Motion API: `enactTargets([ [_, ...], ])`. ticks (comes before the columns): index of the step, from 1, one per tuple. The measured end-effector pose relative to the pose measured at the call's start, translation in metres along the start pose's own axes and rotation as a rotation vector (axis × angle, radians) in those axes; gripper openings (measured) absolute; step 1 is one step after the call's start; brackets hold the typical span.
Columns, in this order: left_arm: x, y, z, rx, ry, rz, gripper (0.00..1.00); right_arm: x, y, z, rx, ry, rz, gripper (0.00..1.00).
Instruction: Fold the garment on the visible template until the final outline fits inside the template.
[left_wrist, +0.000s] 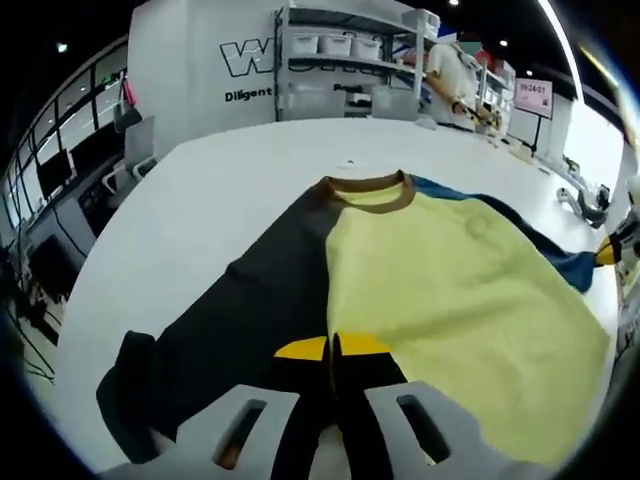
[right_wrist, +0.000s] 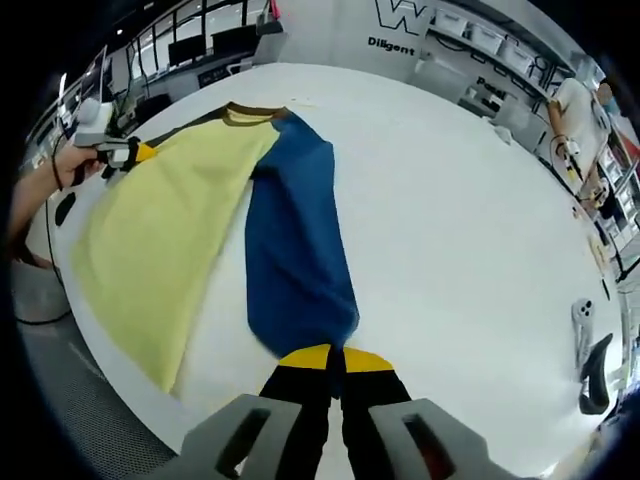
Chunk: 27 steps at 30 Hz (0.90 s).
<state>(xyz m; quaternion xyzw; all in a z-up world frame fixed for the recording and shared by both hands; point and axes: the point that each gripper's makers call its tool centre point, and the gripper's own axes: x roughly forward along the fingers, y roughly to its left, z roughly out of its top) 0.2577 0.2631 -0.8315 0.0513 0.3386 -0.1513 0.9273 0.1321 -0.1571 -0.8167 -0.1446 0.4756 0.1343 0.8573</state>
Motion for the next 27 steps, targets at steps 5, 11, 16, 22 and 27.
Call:
enactTargets([
  [5,-0.005,0.013,-0.005,-0.023,0.005,0.014,0.0,0.0,-0.007,-0.001,0.01,0.006,-0.006,0.0],
  [11,-0.008,0.024,-0.008,-0.009,0.02,0.022,0.0,0.0,-0.012,-0.002,0.005,0.012,-0.015,0.0],
  [16,-0.009,0.028,-0.009,0.007,0.028,0.027,0.0,0.001,-0.018,-0.001,0.001,0.016,-0.025,0.0],
  [22,-0.01,0.032,-0.011,0.065,0.04,0.018,0.0,0.003,-0.026,-0.003,-0.012,0.025,-0.042,0.0],
  [27,-0.011,0.038,-0.011,0.076,0.049,0.017,0.0,0.006,-0.034,-0.003,-0.032,0.034,-0.047,0.0],
])
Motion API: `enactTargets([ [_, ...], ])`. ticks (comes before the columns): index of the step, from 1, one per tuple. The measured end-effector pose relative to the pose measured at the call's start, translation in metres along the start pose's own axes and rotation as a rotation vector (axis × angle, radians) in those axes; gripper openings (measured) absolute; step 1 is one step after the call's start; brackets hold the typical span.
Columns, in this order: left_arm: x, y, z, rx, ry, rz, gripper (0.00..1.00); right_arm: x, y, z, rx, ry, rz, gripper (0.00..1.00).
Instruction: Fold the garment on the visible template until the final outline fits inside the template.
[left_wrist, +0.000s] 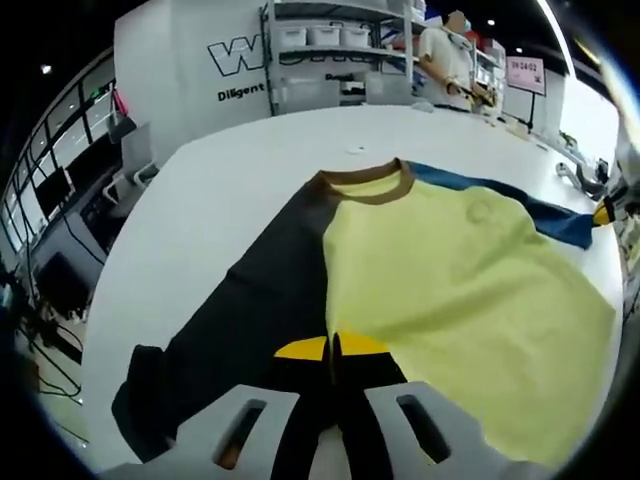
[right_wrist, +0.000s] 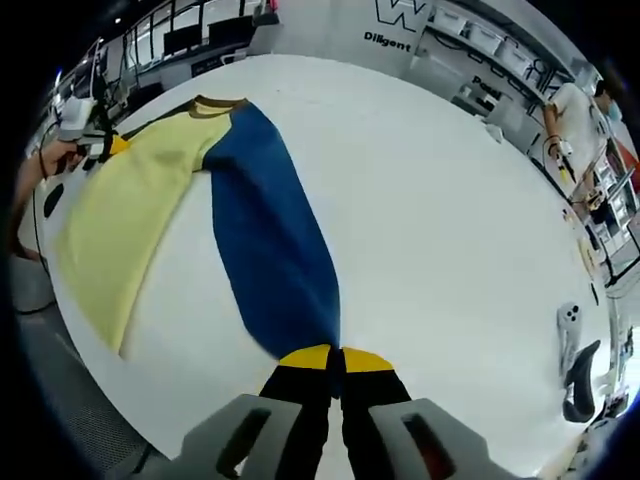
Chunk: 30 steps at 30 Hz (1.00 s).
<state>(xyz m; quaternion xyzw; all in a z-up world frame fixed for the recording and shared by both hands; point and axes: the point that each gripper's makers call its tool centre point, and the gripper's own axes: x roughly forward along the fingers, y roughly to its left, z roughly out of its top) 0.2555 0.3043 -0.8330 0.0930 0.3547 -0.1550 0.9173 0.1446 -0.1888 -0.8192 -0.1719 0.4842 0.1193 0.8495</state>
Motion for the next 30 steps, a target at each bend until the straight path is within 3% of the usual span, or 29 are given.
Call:
enactTargets([
  [17,-0.002,0.011,-0.001,0.017,0.009,0.013,0.0,0.008,-0.029,0.01,-0.036,0.003,-0.031,0.0],
  [30,-0.003,0.022,-0.005,-0.015,0.011,0.021,0.0,0.018,-0.047,0.013,-0.083,0.027,-0.049,0.0],
])
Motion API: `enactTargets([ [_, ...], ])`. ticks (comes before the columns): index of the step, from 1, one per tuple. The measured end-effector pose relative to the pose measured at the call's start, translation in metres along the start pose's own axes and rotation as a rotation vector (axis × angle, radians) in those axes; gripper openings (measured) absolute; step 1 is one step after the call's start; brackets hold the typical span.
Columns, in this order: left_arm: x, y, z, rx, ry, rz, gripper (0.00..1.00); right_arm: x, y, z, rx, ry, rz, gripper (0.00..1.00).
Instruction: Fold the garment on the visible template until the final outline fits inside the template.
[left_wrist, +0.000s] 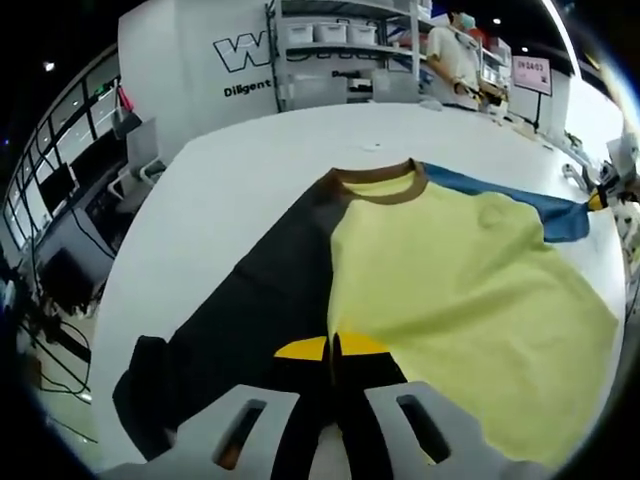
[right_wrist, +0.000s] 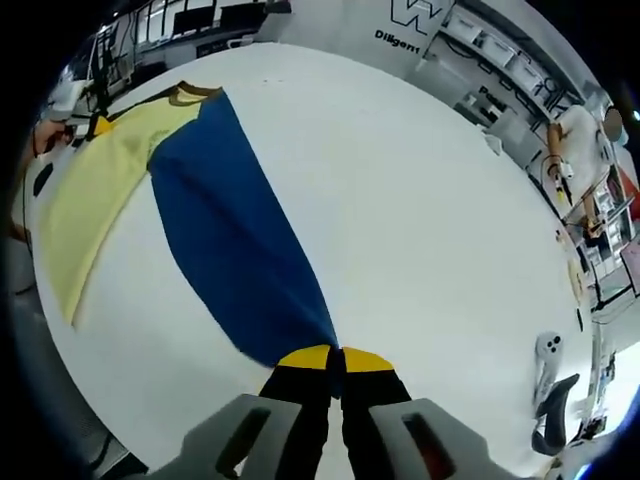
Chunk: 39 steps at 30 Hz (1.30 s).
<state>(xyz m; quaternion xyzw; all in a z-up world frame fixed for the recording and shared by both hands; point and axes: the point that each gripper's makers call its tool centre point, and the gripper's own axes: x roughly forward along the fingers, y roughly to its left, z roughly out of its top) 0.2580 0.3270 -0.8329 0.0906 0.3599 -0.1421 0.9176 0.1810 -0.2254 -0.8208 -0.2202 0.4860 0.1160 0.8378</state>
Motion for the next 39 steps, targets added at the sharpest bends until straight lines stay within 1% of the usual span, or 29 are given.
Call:
enactTargets([
  [4,0.0,0.0,0.0,0.008,0.005,-0.002,0.0,0.003,-0.002,0.0,-0.016,0.004,0.001,0.0],
  [12,0.0,0.002,0.0,0.004,0.004,0.002,0.0,0.012,-0.013,0.004,-0.045,0.009,-0.016,0.0],
  [19,0.002,0.003,-0.001,0.0,0.004,0.0,0.0,0.018,-0.022,0.011,-0.094,0.019,-0.038,0.0],
  [23,0.002,0.004,-0.001,0.008,0.004,0.0,0.0,0.021,-0.027,0.014,-0.08,0.028,-0.047,0.0],
  [24,0.002,0.005,-0.001,0.014,0.008,-0.002,0.0,0.026,-0.032,0.015,-0.085,0.025,-0.049,0.0],
  [26,0.001,0.01,-0.001,0.017,0.013,0.015,0.0,0.028,-0.034,0.017,-0.092,0.023,-0.052,0.0],
  [28,0.001,0.013,-0.001,0.016,0.014,0.015,0.0,0.032,-0.036,0.019,-0.103,0.025,-0.052,0.0],
  [33,0.0,0.014,-0.002,0.022,0.012,0.009,0.0,0.037,-0.039,0.025,-0.136,0.021,-0.055,0.0],
  [39,0.0,0.015,-0.003,0.032,0.011,0.01,0.0,0.045,-0.048,0.032,-0.167,0.023,-0.063,0.0],
])
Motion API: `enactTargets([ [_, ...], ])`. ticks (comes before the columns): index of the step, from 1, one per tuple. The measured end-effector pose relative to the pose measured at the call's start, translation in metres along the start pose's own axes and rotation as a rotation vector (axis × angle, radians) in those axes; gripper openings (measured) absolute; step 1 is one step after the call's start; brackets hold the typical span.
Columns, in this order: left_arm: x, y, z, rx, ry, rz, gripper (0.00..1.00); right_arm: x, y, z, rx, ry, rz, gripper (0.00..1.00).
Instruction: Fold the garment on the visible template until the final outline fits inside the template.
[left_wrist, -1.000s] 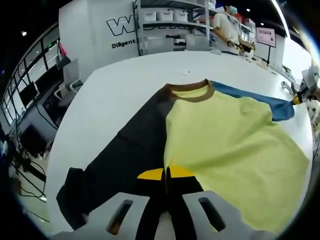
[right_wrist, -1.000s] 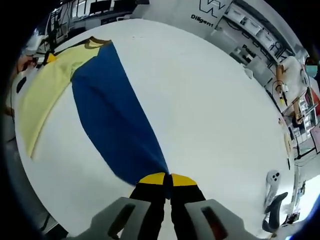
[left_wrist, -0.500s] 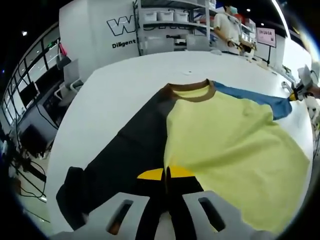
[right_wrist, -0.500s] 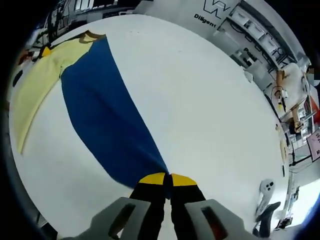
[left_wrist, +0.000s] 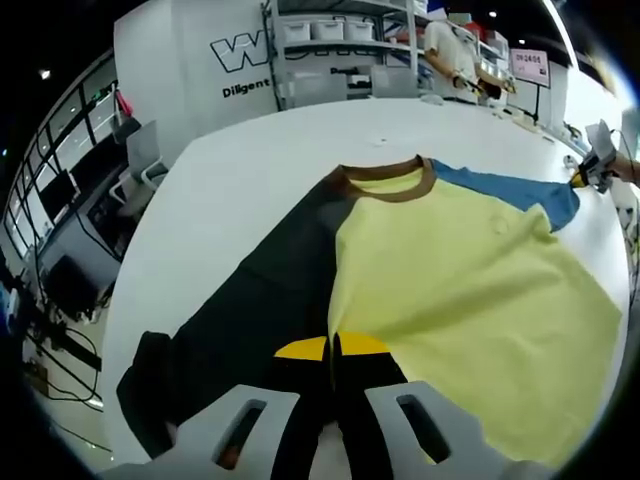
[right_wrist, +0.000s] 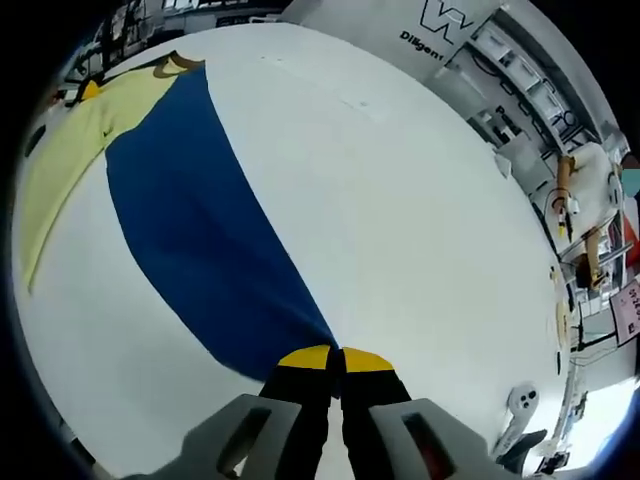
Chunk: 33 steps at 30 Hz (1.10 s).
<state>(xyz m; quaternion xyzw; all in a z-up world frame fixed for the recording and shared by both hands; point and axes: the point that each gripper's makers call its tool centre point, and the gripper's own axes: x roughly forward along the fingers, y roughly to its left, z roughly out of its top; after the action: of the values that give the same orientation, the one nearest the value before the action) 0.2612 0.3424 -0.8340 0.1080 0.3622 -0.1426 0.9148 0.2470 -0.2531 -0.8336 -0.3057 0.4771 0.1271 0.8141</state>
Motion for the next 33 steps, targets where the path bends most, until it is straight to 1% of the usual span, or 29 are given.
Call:
enactTargets([
  [6,0.0,0.0,0.0,-0.004,-0.001,0.002,0.0,0.006,-0.006,0.004,-0.032,0.0,-0.005,0.0],
  [10,0.0,0.0,0.0,-0.006,-0.001,0.003,0.0,0.01,-0.01,0.006,-0.033,0.001,-0.006,0.0],
  [15,0.0,0.0,0.0,-0.002,-0.002,0.005,0.0,0.017,-0.013,0.008,-0.051,-0.001,0.001,0.0],
  [17,0.0,0.0,0.0,-0.004,0.0,0.006,0.0,0.021,-0.014,0.008,-0.058,0.01,0.016,0.0],
  [21,0.0,0.0,0.0,-0.001,0.0,0.007,0.0,0.021,-0.016,0.01,-0.064,0.007,0.012,0.0],
  [24,0.0,0.0,0.0,-0.002,0.0,0.009,0.0,0.02,-0.022,0.017,-0.086,-0.012,-0.007,0.0],
  [27,0.0,-0.001,-0.001,-0.003,0.002,0.009,0.0,0.021,-0.024,0.021,-0.112,-0.01,-0.01,0.0],
  [31,0.001,0.0,-0.001,-0.008,0.003,0.007,0.0,0.023,-0.024,0.016,-0.101,0.023,-0.001,0.0],
  [33,0.001,0.0,-0.001,-0.013,0.004,0.008,0.0,0.024,-0.025,0.015,-0.072,0.014,0.0,0.01],
])
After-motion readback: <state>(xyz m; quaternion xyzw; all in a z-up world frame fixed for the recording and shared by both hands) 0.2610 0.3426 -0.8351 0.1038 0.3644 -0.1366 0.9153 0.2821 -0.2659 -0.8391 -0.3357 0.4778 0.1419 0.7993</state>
